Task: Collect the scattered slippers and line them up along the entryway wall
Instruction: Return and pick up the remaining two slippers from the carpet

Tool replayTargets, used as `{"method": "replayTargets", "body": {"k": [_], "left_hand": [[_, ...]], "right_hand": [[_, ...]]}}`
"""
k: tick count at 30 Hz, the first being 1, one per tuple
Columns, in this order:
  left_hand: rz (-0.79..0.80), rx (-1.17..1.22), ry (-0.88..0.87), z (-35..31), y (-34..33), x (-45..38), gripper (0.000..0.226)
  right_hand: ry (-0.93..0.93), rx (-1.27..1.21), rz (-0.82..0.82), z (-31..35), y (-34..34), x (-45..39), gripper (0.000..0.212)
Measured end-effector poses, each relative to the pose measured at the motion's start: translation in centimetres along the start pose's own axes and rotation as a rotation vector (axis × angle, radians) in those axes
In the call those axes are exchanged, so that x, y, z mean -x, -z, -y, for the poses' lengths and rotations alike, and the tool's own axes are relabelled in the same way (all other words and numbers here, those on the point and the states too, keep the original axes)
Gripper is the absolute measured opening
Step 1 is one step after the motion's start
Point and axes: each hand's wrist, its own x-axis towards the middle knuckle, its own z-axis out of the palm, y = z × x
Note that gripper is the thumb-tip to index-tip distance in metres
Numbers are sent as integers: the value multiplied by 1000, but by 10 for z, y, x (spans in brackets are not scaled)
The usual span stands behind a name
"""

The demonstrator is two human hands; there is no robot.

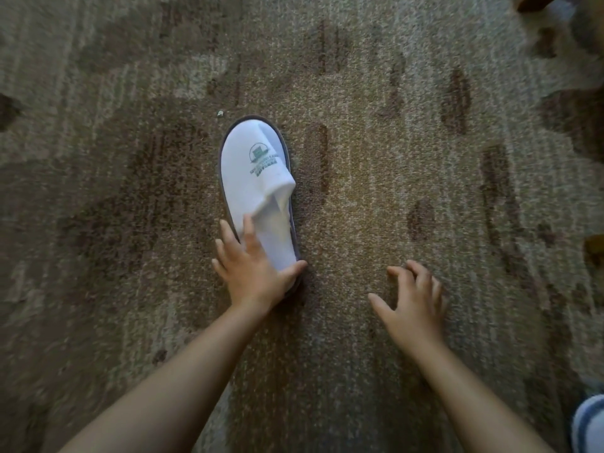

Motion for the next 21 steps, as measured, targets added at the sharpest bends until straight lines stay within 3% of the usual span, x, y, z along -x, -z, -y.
{"method": "replayTargets", "body": {"k": [6, 9, 13, 16, 21], "left_hand": [[92, 41, 50, -15, -4, 1, 114], [181, -2, -30, -14, -4, 10, 118], [270, -6, -152, -20, -14, 44, 121], [234, 115, -197, -36, -20, 62, 117], [259, 430, -363, -63, -27, 80, 104]], "right_hand": [[34, -21, 82, 0, 7, 5, 52], [44, -117, 121, -13, 21, 19, 47], [-14, -69, 88, -62, 42, 61, 46], [-148, 41, 70, -123, 56, 95, 52], [-538, 97, -77, -202, 70, 123, 74]]}}
